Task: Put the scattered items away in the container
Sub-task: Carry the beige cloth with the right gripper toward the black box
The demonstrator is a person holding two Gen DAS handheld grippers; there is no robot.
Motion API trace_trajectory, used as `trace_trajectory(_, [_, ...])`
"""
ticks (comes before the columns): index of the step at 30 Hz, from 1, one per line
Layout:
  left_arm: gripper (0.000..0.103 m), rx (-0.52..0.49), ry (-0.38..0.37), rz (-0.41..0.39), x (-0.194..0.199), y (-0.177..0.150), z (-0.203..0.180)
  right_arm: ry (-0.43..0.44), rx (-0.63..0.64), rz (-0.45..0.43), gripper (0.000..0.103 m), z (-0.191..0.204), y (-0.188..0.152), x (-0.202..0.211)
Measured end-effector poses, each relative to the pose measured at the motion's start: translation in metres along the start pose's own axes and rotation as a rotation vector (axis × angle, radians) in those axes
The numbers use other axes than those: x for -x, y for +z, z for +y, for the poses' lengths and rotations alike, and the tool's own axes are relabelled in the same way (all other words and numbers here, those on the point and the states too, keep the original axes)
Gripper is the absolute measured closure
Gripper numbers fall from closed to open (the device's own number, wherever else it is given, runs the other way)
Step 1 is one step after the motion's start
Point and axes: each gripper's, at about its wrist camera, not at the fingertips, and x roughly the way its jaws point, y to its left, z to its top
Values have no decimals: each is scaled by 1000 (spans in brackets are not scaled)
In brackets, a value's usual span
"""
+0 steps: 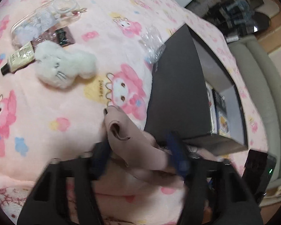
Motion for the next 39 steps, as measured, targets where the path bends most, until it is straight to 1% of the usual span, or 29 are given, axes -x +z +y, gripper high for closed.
trace_trajectory(1, [74,-33,0,8,-1,-3,-5,14,-10,-2,84,0,0,-2])
trace_trajectory(3, [84,-129,18,3,0,-11,-21,46,-23,-28,90,1,-1,2])
trace_trajectory(5, [89,-197,0,1,1,-19,-34,68,-12,-50,93,3,-4,11])
trace_trajectory(9, [93,-285,-81,20,4,-33,-52,66,-13,-100,94,5,-11,30])
trace_trajectory(12, [94,-329,-123,-40,17,-37,-58,81,-6,-125,94,5,-12,43])
trace_trajectory(14, [93,-313,-164,-52,22,-36,-55,79,-3,-129,94,1,-9,47])
trace_trajectory(15, [92,-292,-160,-53,22,-31,-53,71,-8,-124,94,-4,-8,47])
trace_trajectory(17, [74,-247,-109,-36,16,-25,-47,60,-24,-92,93,-31,-3,55])
trace_trajectory(18, [58,-232,-73,-31,13,-25,-47,54,-35,-72,93,-34,-3,51])
trace_trajectory(19, [50,-221,-44,-30,12,-25,-46,45,-47,-55,92,-37,-4,45])
trace_trajectory(20, [47,-217,-19,-31,10,-25,-46,35,-61,-44,90,-38,-4,39])
trace_trajectory(21, [42,-216,5,-31,10,-26,-45,31,-69,-39,83,-37,-5,36])
trace_trajectory(22, [36,-214,40,-30,7,-26,-45,34,-69,-41,74,-45,-14,45])
trace_trajectory(23, [33,-215,71,-26,4,-27,-45,41,-68,-48,69,-45,-13,45])
trace_trajectory(24, [30,-217,101,-13,-1,-28,-45,48,-65,-55,60,-41,-12,43])
trace_trajectory(25, [30,-219,120,11,-7,-30,-44,55,-58,-60,54,-38,-12,38])
trace_trajectory(26, [30,-218,129,37,-15,-30,-45,58,-49,-58,53,-38,-12,36])
trace_trajectory(27, [33,-211,132,53,-22,-29,-44,55,-36,-47,53,-40,-12,35])
trace_trajectory(28, [44,-209,129,62,-26,-29,-45,38,-17,-34,54,-39,-12,27])
trace_trajectory(29, [56,-217,108,74,-29,-29,-46,4,-9,-28,59,-39,-14,20])
trace_trajectory(30, [77,-226,75,87,-29,-30,-48,-36,-9,-28,76,-39,-15,16])
trace_trajectory(31, [84,-235,43,92,-28,-31,-49,-64,-3,-33,84,-39,-16,16])
trace_trajectory(32, [88,-247,12,84,-24,-33,-51,-47,-7,-48,85,-40,-17,21])
trace_trajectory(33, [89,-257,-22,75,-18,-34,-52,-25,-20,-66,89,-41,-17,26])
trace_trajectory(34, [90,-258,-60,64,-12,-36,-51,-17,-27,-90,89,-43,-18,34])
trace_trajectory(36, [89,-240,-135,40,1,-38,-47,-55,-22,-132,89,-44,-18,45])
trace_trajectory(37, [89,-226,-143,32,5,-38,-44,-70,-23,-150,89,-45,-19,50])
trace_trajectory(38, [86,-208,-129,18,8,-37,-40,-63,-34,-160,89,-47,-18,53])
trace_trajectory(39, [76,-196,-112,7,10,-38,-36,-44,-54,-159,88,-51,-18,54])
